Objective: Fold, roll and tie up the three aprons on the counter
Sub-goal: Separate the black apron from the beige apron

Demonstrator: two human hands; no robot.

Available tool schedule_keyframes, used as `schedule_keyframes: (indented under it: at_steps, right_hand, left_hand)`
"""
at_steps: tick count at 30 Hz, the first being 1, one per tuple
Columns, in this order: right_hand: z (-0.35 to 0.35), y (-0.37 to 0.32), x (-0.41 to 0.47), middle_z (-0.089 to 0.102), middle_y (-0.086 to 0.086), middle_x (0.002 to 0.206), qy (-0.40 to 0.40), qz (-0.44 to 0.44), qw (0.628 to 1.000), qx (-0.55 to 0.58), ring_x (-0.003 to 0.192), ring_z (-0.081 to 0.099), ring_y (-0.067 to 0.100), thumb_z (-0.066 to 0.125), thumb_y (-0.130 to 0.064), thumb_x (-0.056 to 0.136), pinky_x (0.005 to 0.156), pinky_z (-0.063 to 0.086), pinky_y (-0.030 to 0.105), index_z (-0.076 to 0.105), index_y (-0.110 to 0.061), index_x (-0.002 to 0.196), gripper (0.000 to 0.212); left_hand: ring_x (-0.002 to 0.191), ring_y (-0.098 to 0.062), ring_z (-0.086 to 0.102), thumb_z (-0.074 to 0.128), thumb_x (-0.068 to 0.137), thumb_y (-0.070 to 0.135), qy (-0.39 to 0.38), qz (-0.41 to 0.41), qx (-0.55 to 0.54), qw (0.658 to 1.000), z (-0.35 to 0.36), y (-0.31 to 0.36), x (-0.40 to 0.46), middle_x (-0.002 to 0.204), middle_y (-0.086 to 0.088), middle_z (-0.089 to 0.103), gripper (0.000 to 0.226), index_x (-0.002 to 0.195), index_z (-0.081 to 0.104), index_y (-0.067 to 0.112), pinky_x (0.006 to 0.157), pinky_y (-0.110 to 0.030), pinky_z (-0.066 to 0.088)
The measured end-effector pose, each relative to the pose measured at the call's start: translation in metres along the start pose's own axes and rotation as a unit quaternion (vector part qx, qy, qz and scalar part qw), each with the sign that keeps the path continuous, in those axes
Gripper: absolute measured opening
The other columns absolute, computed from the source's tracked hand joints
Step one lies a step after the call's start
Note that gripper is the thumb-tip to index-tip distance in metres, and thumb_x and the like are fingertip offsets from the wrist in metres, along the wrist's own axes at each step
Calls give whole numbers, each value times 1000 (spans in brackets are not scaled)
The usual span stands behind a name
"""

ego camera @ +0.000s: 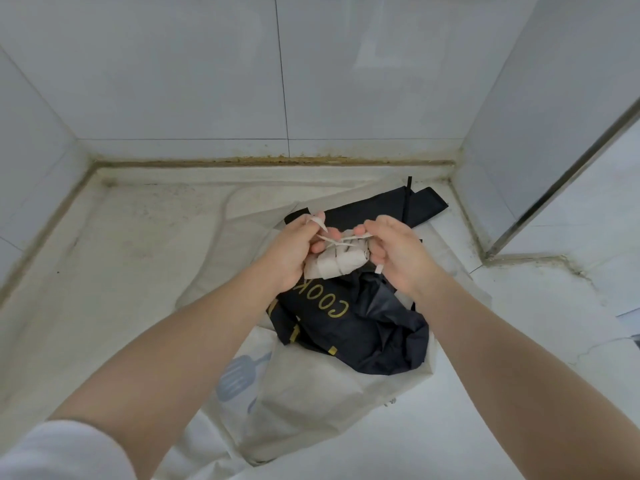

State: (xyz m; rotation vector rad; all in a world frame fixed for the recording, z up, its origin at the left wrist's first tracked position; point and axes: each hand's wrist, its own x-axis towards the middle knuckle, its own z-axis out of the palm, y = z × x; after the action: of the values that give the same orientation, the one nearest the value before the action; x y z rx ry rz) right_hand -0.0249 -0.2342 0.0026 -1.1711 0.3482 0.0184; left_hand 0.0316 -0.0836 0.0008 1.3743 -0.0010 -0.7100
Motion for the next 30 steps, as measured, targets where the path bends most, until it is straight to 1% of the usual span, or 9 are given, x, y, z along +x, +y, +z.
schedule_keyframes:
  at_steps: [4, 8, 10, 15, 20, 22, 25, 28, 30]
  right_hand:
    - [13, -12, 2, 32, -5, 50, 15, 13, 986, -168, 37, 23, 4, 52, -13, 95, 37, 19, 16, 29, -20, 58, 44]
    - [21, -20, 1, 29, 2, 56, 62, -69, 919, -383, 48, 25, 11, 53, -18, 93, 50, 24, 26, 28, -18, 57, 44]
    - [22, -26, -1, 29, 1, 56, 64, -103, 884, -452, 52, 27, 11, 52, -18, 93, 54, 25, 29, 29, -15, 56, 44]
    - [29, -40, -2, 25, 0, 57, 95, -131, 878, -450, 54, 24, 11, 51, -15, 92, 52, 20, 28, 28, -17, 58, 41]
    - [33, -54, -5, 28, 1, 59, 105, -118, 854, -496, 55, 25, 12, 50, -12, 90, 47, 20, 23, 32, -14, 63, 32]
    - [34, -62, -9, 31, -1, 59, 106, -68, 898, -422, 52, 29, 11, 52, -14, 91, 42, 24, 15, 35, -15, 64, 32]
    - [40, -79, -23, 35, -7, 53, 6, -11, 962, -274, 42, 30, 5, 50, -18, 95, 37, 26, 13, 48, -21, 80, 15]
    - [54, -90, -29, 53, -7, 69, -29, -104, 929, -355, 58, 50, -1, 54, -14, 90, 56, 40, 13, 61, -24, 97, 14]
    - [60, -91, -23, 63, -4, 97, 40, -194, 848, -492, 94, 57, 8, 60, -28, 83, 82, 45, 26, 63, -30, 97, 14]
  left_hand:
    - [44, -10, 21, 30, 97, 19, -12, 9, 134, 991, 10, 15, -5, 43, 7, 33, 32, 65, 34, 19, 47, -26, 21]
    - [30, -10, 19, 35, 90, 13, 82, -20, 171, 982, 23, 32, -4, 33, 8, 28, 29, 61, 33, 17, 36, -21, 19]
    - [32, -10, 18, 34, 91, 13, 79, -11, 160, 984, 22, 35, -5, 33, 9, 26, 30, 61, 32, 17, 37, -20, 17]
    - [35, -3, 31, 27, 99, 19, 15, 86, 247, 965, 16, 52, -13, 46, 10, 37, 33, 68, 36, 18, 43, -21, 26]
    - [46, -7, 39, 29, 99, 17, 1, 95, 264, 960, 19, 69, -15, 58, 3, 52, 28, 73, 41, 17, 45, -19, 32]
    - [60, -11, 51, 34, 98, 18, 9, 87, 218, 972, 23, 74, -16, 81, 0, 64, 25, 80, 51, 19, 56, -21, 40]
    - [90, -10, 53, 39, 100, 28, 19, 84, 212, 973, 32, 90, -20, 107, 8, 56, 22, 106, 59, 20, 68, -23, 40]
    - [104, -16, 55, 43, 98, 34, 21, 53, 176, 983, 37, 109, -20, 125, 3, 57, 25, 113, 58, 19, 67, -26, 41]
    - [85, -18, 57, 44, 97, 41, 0, 14, 154, 988, 41, 122, -26, 104, 0, 59, 28, 91, 59, 19, 62, -26, 43]
